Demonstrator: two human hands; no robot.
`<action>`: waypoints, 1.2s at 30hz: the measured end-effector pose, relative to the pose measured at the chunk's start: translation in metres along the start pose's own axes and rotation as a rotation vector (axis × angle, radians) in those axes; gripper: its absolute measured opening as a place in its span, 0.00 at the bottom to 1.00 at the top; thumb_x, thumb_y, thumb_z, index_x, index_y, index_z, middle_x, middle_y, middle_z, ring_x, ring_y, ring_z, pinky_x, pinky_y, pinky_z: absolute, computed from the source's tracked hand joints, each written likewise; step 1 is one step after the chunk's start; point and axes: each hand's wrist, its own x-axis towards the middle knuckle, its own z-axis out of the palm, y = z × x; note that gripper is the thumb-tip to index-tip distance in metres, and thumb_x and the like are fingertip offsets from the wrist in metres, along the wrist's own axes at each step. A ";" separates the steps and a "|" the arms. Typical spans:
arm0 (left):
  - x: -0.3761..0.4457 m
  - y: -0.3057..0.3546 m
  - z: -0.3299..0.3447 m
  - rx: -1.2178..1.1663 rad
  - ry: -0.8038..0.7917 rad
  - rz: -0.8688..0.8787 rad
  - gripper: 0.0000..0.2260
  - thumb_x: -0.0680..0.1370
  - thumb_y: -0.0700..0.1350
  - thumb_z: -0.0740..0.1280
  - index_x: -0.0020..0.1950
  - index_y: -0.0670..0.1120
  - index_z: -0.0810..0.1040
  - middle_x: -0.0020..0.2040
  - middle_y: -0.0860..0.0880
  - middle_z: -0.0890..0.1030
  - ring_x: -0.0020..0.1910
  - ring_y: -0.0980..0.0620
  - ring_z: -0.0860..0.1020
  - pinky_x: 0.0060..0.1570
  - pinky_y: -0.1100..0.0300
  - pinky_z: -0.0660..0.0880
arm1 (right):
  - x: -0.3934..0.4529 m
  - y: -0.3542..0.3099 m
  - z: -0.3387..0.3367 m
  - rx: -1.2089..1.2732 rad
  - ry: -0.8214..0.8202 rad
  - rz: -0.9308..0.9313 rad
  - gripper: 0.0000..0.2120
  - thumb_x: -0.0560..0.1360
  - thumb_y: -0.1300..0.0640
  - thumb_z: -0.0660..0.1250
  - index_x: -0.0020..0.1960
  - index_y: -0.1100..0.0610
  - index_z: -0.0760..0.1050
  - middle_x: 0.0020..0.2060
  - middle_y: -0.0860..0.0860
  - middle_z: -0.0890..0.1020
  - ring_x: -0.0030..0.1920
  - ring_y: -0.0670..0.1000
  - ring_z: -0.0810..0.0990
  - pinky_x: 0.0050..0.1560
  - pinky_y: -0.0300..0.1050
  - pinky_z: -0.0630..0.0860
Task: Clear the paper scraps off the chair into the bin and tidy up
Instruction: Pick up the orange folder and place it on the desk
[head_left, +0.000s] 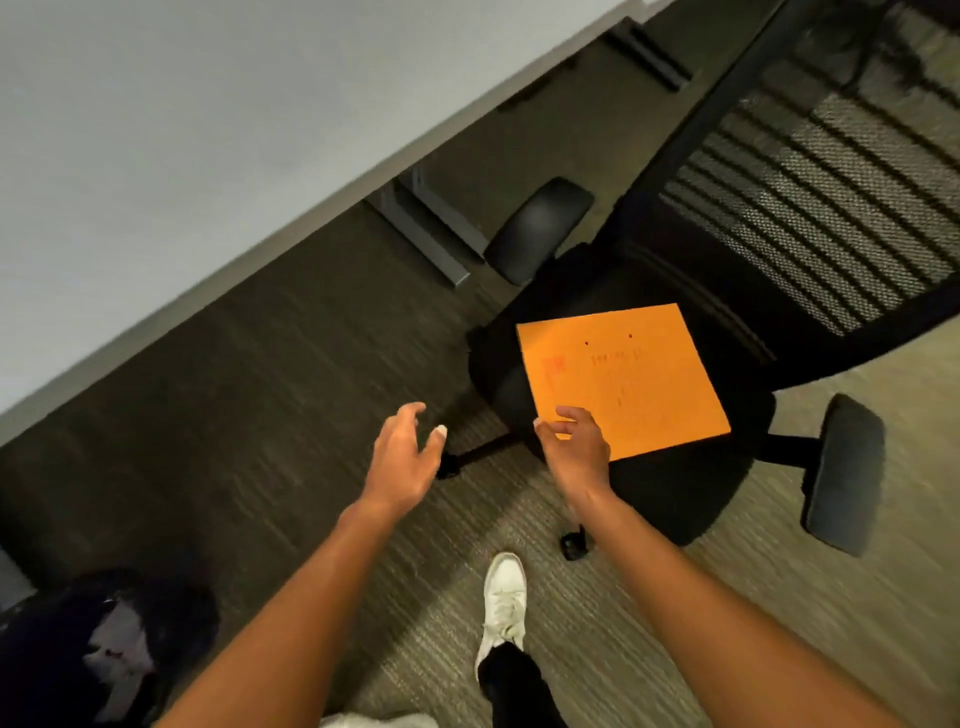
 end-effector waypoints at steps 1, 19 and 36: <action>0.009 0.009 0.009 0.021 -0.024 0.019 0.21 0.79 0.50 0.63 0.70 0.46 0.67 0.66 0.42 0.72 0.64 0.45 0.73 0.64 0.51 0.71 | 0.007 0.006 -0.009 0.024 0.016 0.028 0.18 0.76 0.50 0.68 0.63 0.55 0.72 0.53 0.52 0.81 0.48 0.50 0.77 0.44 0.43 0.72; 0.181 0.099 0.170 0.430 -0.207 0.210 0.19 0.79 0.48 0.63 0.68 0.43 0.69 0.66 0.41 0.73 0.66 0.40 0.70 0.64 0.45 0.70 | 0.100 0.130 -0.048 0.357 0.125 0.473 0.25 0.74 0.52 0.71 0.68 0.57 0.68 0.59 0.54 0.79 0.58 0.53 0.76 0.59 0.49 0.75; 0.239 0.107 0.192 0.783 -0.136 0.174 0.25 0.78 0.48 0.64 0.73 0.44 0.61 0.68 0.36 0.67 0.65 0.34 0.68 0.62 0.39 0.69 | 0.133 0.158 -0.025 0.835 0.094 0.857 0.11 0.73 0.58 0.73 0.54 0.59 0.79 0.53 0.58 0.82 0.51 0.57 0.81 0.52 0.54 0.81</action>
